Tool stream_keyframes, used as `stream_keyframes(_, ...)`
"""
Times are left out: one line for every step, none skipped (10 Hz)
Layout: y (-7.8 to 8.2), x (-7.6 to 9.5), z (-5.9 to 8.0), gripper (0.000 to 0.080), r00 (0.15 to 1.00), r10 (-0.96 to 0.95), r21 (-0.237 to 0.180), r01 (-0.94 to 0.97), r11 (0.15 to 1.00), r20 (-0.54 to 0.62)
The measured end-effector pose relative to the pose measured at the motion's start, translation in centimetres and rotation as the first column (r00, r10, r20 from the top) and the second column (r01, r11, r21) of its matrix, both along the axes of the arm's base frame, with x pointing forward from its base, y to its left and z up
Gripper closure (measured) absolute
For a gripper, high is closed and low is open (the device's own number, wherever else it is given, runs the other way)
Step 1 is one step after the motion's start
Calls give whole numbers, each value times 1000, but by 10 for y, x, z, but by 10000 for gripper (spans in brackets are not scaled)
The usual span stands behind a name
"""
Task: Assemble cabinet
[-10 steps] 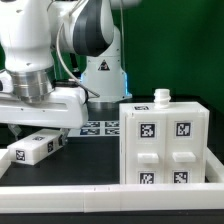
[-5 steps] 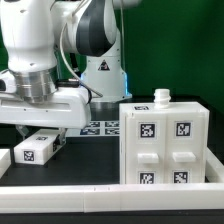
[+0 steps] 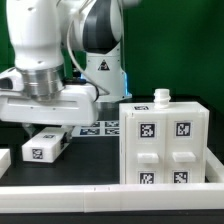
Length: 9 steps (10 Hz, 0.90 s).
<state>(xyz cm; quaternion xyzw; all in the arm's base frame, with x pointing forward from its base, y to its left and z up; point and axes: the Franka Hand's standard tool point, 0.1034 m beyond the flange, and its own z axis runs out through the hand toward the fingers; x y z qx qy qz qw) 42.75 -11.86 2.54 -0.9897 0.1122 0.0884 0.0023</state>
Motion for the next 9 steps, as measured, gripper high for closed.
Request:
stream_keyframes(13,5,12,236,1000,22,12,-22,1000,0)
stream_keyframes(22,9,20,236,999,37,17,-38,999,7)
stream_keyframes(32,12,29,236,999,47,25,-47,999,8)
stream_keyframes(44,16,38,236,999,48,28,-48,998,10)
stream_keyframes(56,21,47,236,999,38,32,-38,999,4)
stream_keyframes(70,30,60,236,999,39,37,-40,999,4)
stream_keyframes(81,39,71,236,999,34,41,-34,999,1)
stream_keyframes(86,47,81,236,1000,29,45,-29,999,-2)
stream_keyframes(88,52,89,236,1000,26,50,-26,998,-5)
